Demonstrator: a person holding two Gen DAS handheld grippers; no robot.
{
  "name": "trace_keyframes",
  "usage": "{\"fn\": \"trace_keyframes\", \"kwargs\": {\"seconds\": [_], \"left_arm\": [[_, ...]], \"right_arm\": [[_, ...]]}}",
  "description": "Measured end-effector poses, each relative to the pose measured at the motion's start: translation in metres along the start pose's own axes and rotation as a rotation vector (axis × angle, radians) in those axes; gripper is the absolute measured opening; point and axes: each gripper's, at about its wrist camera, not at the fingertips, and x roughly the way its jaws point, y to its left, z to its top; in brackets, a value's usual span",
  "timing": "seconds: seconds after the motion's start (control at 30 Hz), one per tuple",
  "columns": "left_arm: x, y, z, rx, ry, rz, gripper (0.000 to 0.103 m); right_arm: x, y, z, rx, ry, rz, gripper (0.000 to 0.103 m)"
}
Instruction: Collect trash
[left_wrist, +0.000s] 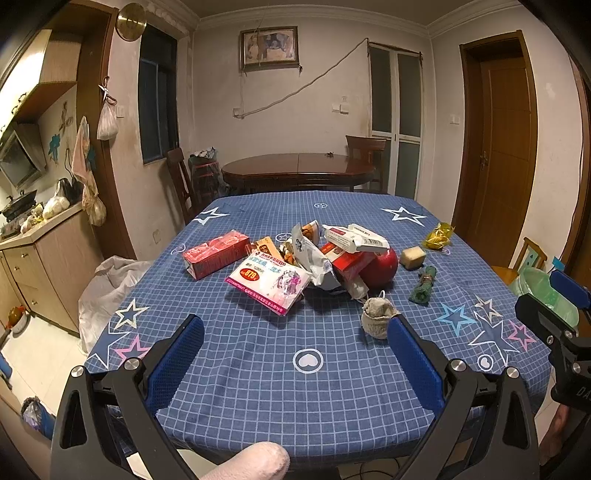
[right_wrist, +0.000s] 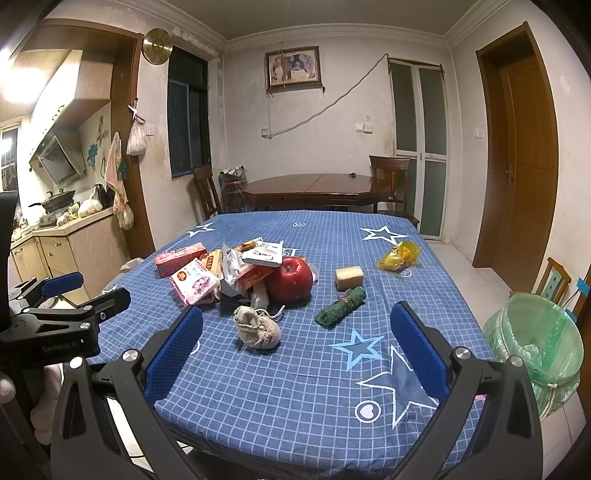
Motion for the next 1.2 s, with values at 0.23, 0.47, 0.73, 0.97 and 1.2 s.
{"fn": "trace_keyframes", "kwargs": {"seconds": [0.23,0.47,0.73,0.97,1.2], "left_arm": [[0.0056,-0.0007,-0.004,0.004,0.003,-0.001,0.099],[0.0057,-0.0001,-0.0037,0.004,0.005,-0.003,0.099],[0.006,-0.0019,-0.005,0.0,0.006,-0.004,0.099],[0.0061,-0.0017,-0.0049,-0.001,0.007,-0.005,0.099],[0.0077,-0.0014,-0.0068,-0.007,0.008,-0.009,0.099]], "right_arm": [[0.0014,0.0001,-0.0002,0.0,0.002,0.001,0.098],[0.001,-0.0003,-0.0008,-0.001,0.003,0.001,0.098],[0.0038,0.0004,0.0001,-0.001,0.003,0.001,0.098],[0.004,0.0004,0.0001,-0.002,0.006,0.0,0.098],[0.004,0.0006,0.0007,-0.001,0.006,-0.001,0.098]]}}
